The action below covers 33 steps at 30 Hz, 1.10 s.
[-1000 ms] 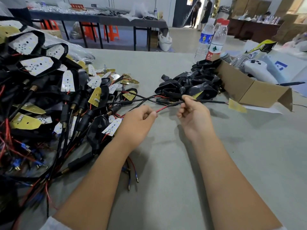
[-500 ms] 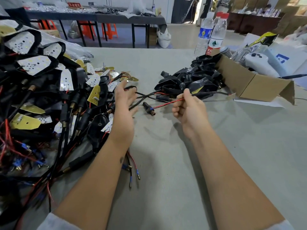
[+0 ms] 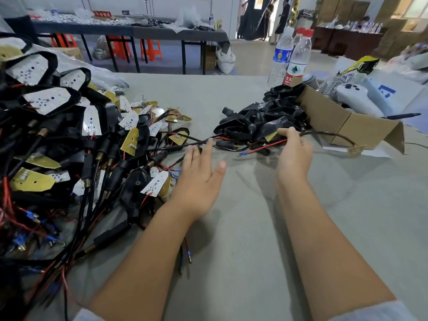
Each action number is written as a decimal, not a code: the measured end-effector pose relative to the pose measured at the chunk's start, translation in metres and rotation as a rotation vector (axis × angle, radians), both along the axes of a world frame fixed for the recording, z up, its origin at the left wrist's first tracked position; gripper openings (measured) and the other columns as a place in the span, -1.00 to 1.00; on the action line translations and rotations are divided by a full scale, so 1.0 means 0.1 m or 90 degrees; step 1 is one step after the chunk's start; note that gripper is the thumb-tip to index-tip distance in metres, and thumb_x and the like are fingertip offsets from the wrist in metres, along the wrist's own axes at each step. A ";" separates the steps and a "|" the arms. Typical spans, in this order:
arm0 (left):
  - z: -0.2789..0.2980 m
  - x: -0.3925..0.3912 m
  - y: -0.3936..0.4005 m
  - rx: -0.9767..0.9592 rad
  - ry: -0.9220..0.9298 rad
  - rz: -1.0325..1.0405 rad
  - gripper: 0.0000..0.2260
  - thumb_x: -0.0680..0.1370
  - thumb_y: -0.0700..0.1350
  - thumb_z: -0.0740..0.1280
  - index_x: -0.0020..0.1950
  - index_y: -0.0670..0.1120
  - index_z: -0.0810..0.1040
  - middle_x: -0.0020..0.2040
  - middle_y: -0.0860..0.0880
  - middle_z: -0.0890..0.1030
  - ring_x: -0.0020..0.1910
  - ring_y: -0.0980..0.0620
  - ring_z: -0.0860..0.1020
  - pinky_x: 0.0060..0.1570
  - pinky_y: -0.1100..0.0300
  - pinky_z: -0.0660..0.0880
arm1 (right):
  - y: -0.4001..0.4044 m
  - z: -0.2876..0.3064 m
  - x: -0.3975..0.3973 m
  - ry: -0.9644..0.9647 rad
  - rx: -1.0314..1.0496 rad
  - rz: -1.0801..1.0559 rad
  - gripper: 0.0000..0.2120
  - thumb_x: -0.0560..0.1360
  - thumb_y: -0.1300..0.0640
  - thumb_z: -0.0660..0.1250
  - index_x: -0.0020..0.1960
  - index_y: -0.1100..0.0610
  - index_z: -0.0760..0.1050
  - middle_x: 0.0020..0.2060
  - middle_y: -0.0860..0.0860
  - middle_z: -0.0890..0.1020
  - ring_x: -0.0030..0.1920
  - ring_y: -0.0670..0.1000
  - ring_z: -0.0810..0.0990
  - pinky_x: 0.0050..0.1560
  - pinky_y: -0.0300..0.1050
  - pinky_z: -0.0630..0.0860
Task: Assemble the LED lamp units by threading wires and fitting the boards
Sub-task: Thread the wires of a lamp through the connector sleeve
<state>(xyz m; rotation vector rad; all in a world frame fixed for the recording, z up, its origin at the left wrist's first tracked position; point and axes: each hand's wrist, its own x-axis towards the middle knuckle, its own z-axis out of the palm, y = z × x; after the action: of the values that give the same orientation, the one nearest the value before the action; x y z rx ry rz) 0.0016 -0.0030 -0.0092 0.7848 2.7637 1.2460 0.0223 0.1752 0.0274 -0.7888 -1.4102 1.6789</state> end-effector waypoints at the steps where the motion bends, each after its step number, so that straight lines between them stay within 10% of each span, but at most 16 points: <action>1: 0.00 -0.02 -0.01 0.019 -0.009 0.020 -0.44 0.63 0.17 0.00 0.59 0.10 -0.10 0.61 0.01 -0.09 0.54 0.16 -0.25 0.41 0.23 -0.23 | 0.03 0.03 -0.04 0.018 0.012 -0.002 -0.83 0.54 0.10 0.27 -0.17 0.01 0.60 0.19 0.10 0.51 -0.11 -0.19 0.55 -0.07 -0.32 0.44; 5: 0.00 -0.04 0.00 0.101 0.003 0.055 -0.48 0.64 0.11 0.02 0.58 0.14 -0.06 0.60 0.05 -0.10 0.52 0.21 -0.25 0.36 0.28 -0.27 | 0.12 0.10 -0.18 0.042 0.111 0.093 -0.78 0.58 0.17 0.21 0.00 -0.12 0.54 0.49 -0.04 0.29 0.39 -0.08 0.38 0.31 -0.27 0.36; 10: 0.02 -0.03 0.00 0.167 -0.050 0.089 -0.53 0.65 0.06 0.04 0.56 0.14 0.05 0.58 0.11 0.03 0.52 0.23 -0.16 0.37 0.27 -0.19 | 0.08 0.05 -0.24 -0.255 0.288 0.254 -0.70 0.49 0.06 0.13 -0.14 -0.26 0.58 0.56 -0.05 0.17 0.54 0.05 0.08 0.52 0.02 -0.01; 15: 0.07 -0.03 -0.01 0.130 -0.049 0.093 -0.57 0.66 0.04 0.02 0.54 0.11 0.14 0.57 0.07 0.10 0.53 0.20 -0.11 0.44 0.20 -0.16 | -0.04 0.01 -0.10 -0.183 0.174 0.232 -0.90 0.39 0.02 0.25 -0.13 -0.15 0.47 0.35 -0.13 0.44 0.27 -0.06 0.45 0.36 0.00 0.30; 19: 0.12 0.02 -0.01 0.139 -0.040 0.097 -0.59 0.66 0.01 0.02 0.53 0.06 0.18 0.54 0.07 0.19 0.52 0.14 -0.04 0.47 0.15 -0.10 | -0.01 0.08 0.01 -0.102 0.041 0.260 -0.75 0.41 0.06 0.25 -0.01 0.07 0.64 -0.21 -0.04 0.70 -0.29 -0.13 0.63 -0.28 -0.25 0.42; 24: 0.14 0.04 -0.03 0.151 -0.044 0.105 -0.61 0.67 0.00 0.03 0.52 0.05 0.21 0.52 0.06 0.21 0.52 0.11 -0.01 0.48 0.12 -0.07 | -0.05 -0.03 0.12 0.056 -0.086 0.181 -0.59 0.59 0.07 0.07 -0.24 0.08 0.65 -0.15 0.01 0.68 -0.27 -0.04 0.57 -0.33 -0.24 0.42; 29: 0.16 0.06 -0.04 0.184 0.005 0.100 -0.72 0.66 -0.01 0.05 0.20 0.00 0.51 0.16 0.02 0.53 0.33 0.00 0.33 0.33 0.18 0.20 | -0.03 -0.02 0.08 -0.154 0.060 0.123 -0.61 0.40 0.04 0.18 -0.56 -0.02 0.54 -0.10 -0.03 0.63 -0.06 0.01 0.51 -0.03 -0.08 0.40; 33: 0.16 0.08 -0.02 0.201 -0.006 0.057 -0.65 0.67 -0.09 0.10 -0.13 -0.14 0.62 -0.14 -0.14 0.65 -0.16 0.14 0.54 -0.10 0.39 0.41 | -0.09 -0.11 0.05 -0.288 0.269 0.210 -0.73 0.51 0.05 0.18 -0.32 -0.05 0.56 -0.18 -0.16 0.48 -0.11 -0.14 0.44 -0.16 -0.21 0.29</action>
<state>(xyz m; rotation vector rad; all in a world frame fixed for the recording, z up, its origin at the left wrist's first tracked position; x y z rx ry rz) 0.0101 -0.0049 0.0066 0.6708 2.6560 1.7257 0.0276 0.1658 0.0159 -0.7451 -2.2222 1.3978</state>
